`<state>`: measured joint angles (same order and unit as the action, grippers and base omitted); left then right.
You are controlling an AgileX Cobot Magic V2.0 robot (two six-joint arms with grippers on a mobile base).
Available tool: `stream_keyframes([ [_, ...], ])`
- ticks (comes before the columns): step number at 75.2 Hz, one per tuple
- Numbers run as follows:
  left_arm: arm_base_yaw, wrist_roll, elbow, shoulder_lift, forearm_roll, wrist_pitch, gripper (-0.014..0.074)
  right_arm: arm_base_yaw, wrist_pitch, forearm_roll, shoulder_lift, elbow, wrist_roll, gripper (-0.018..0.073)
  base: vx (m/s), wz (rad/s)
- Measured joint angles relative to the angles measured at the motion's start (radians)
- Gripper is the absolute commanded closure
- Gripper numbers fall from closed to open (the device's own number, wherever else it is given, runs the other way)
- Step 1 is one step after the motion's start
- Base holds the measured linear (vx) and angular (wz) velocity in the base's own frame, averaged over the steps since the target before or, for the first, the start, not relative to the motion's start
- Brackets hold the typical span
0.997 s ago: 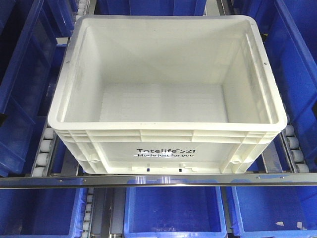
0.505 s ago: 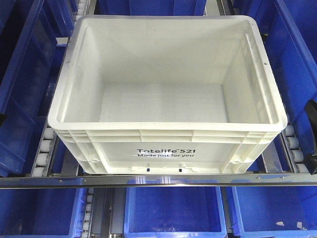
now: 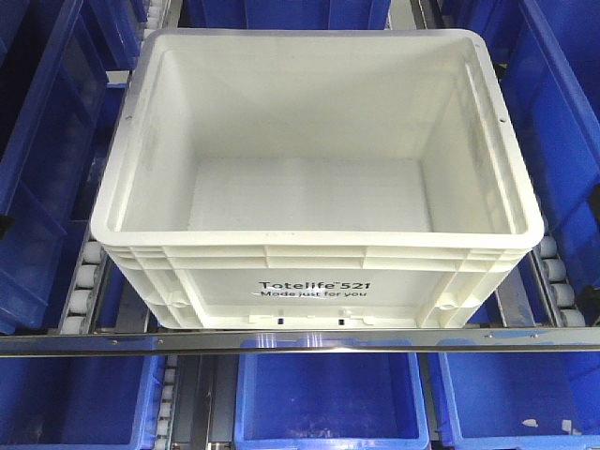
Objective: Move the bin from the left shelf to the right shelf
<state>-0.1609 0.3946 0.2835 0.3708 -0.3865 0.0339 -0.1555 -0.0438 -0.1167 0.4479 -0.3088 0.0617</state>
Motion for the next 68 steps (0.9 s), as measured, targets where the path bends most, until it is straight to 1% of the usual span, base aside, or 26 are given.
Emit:
stream_keyframes([
  [3,0.0,0.0,0.0,0.0,0.0,0.0,0.0606,0.0,0.0,0.0,0.0,0.0,0.0,0.0542,0.0,0.0],
  [4,0.0,0.0,0.0,0.0,0.0,0.0,0.0606,0.0,0.0,0.0,0.0,0.0,0.0,0.0575,0.0,0.0],
  [68,0.0,0.001,0.0,0.0,0.0,-0.001,0.0604,0.0,0.003,0.0,0.0,0.0,-0.008,0.0567,0.0,0.0],
])
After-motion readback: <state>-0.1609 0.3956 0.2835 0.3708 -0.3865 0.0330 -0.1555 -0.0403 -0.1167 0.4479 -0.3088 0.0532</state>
